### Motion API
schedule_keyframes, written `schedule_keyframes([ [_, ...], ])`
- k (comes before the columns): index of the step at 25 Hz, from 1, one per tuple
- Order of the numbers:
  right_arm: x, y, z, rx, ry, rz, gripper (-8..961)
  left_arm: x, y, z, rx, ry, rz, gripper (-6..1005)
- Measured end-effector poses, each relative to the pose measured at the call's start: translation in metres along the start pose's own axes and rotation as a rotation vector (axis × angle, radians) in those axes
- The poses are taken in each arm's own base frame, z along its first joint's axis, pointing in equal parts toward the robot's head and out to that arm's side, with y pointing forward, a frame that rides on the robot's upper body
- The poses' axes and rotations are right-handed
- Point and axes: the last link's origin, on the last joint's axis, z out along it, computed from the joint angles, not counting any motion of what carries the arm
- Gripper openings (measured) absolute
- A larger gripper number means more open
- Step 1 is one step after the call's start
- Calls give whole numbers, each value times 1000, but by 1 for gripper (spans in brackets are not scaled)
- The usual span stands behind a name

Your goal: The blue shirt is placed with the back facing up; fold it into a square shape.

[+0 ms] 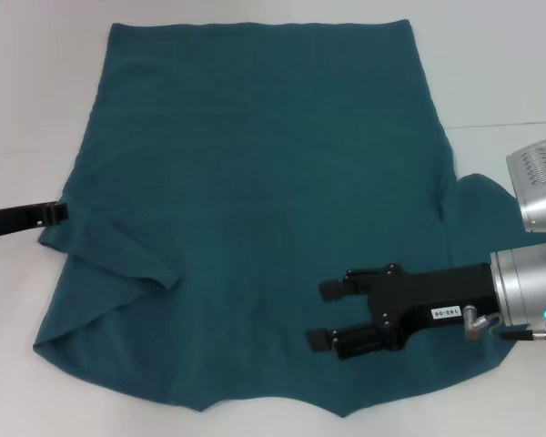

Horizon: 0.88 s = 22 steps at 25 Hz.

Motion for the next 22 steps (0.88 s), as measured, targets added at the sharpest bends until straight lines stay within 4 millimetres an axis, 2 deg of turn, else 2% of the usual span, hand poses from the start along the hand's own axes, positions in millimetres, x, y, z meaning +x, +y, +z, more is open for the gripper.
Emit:
schedule_keyframes([
  [6,2,2,3,-12,0,12,915,-1,-8,-5,6,-6,8,358],
  [14,6,4,1,-17,-1,25,915,-3,-7,-1,18,-10,36,698],
  [22,11,5,-1,-16,-4,34,915,-10,-8,2,33,-15,52,752],
])
